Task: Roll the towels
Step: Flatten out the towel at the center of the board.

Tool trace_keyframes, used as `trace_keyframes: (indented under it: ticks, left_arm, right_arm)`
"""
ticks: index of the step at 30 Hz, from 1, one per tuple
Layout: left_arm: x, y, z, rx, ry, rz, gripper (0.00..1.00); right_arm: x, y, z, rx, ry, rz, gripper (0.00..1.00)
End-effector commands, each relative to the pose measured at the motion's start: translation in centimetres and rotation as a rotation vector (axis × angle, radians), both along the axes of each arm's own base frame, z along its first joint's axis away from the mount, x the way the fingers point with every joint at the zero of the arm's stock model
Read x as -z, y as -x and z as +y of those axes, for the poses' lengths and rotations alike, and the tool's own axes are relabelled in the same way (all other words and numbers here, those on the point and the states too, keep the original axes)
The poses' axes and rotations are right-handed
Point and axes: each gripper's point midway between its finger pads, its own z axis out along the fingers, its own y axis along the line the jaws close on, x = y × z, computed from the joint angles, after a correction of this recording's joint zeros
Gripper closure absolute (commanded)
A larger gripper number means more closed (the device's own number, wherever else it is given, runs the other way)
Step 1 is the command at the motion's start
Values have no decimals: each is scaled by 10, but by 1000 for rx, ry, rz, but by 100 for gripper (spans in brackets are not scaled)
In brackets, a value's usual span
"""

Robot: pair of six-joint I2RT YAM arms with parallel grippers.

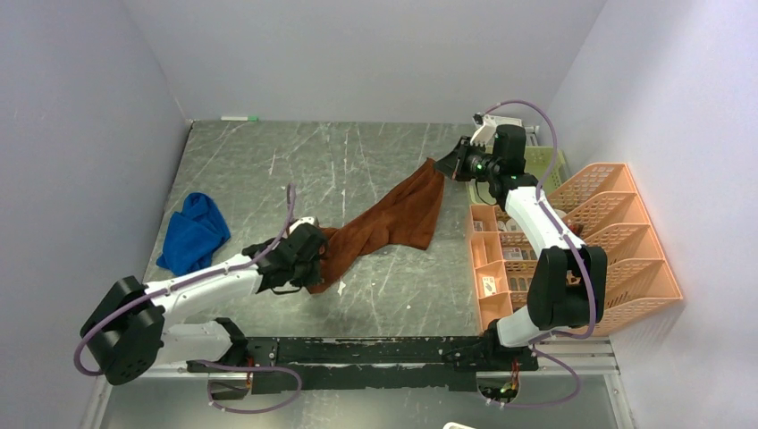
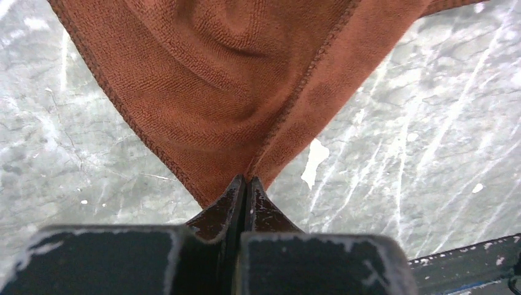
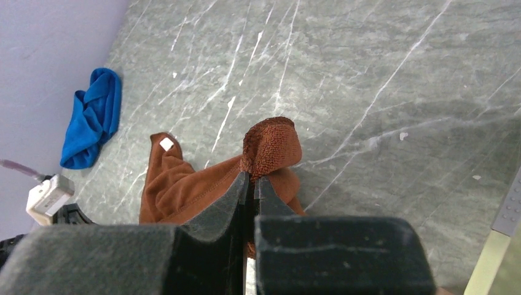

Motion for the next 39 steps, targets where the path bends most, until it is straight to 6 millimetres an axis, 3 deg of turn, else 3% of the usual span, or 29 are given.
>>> trace_keyframes:
  ticks: [1,3,4,7,9,12,14,18,20,22,24,26,29,32,35,39]
  left_arm:
    - [-30,-11,-2,23,-3,-63,93]
    - [-59,-33,10,22,-57,-135,93]
    - [-84,-52,22,7,-97,-204,93]
    - [-181,-107,70,-70,-198,-436,93]
    - [-248,-126,99,-109,-215,-597,93]
    - [-324,-122,132,-179,-253,-768,93]
    - [-359,-106,148,-230,-259,-857,93]
    - [-399,-58,183,-343,-241,-977,93]
    - [-406,-28,201,-414,-207,-1028,93]
    - [-403,-6,207,-415,-152,-1076,93]
    - [-397,9,207,-396,-115,-1098,93]
    - [-379,5,203,-356,-153,-1037,93]
    - [-341,-19,195,-318,-253,-870,93]
    - [-304,-54,178,-242,-324,-782,93]
    - [-267,-88,161,-167,-390,-681,93]
    - [-215,-134,164,-161,-473,-524,93]
  right_arm:
    - [-15,3,2,-17,1,-44,100]
    - [-27,-2,0,-10,12,-64,100]
    - [-39,-5,-1,-6,18,-92,100]
    - [-92,-10,-4,21,21,-226,100]
    - [-129,-4,-7,46,5,-316,100]
    - [-181,22,-11,64,6,-436,100]
    - [-206,50,-10,49,-2,-523,100]
    - [-236,125,-3,-31,-31,-735,100]
    - [-238,161,-2,-42,-64,-827,100]
    - [-243,197,-2,-58,-96,-926,100]
    - [-240,213,-1,-70,-109,-961,100]
    - [-236,217,0,-77,-109,-954,100]
    - [-223,204,2,-84,-116,-881,100]
    - [-198,177,2,-57,-152,-770,100]
    - [-155,135,0,4,-174,-605,100]
    - [-83,72,1,57,-167,-355,100]
